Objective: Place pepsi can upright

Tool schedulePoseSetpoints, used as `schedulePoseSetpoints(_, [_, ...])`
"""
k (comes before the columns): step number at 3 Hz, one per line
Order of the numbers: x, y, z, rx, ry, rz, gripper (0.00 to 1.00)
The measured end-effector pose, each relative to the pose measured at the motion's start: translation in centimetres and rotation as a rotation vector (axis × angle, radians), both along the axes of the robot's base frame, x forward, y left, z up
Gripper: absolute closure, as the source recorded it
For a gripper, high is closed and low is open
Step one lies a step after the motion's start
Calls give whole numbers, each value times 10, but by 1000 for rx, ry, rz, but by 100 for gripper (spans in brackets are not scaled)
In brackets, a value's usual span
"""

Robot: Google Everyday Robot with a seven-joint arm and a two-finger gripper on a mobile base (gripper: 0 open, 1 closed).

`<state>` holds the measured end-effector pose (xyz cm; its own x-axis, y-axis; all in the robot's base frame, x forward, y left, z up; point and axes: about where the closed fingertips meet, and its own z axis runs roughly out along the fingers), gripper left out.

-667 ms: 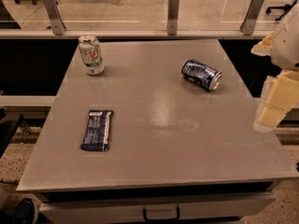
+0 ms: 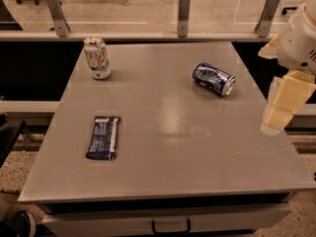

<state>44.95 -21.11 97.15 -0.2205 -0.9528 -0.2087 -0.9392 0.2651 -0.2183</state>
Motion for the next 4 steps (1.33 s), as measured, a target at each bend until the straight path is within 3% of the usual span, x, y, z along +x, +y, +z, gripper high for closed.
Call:
schedulePoseSetpoints(2, [70, 9, -31, -20, 49, -28, 0])
schedulePoseSetpoints(4, [144, 7, -53, -24, 48, -147, 0])
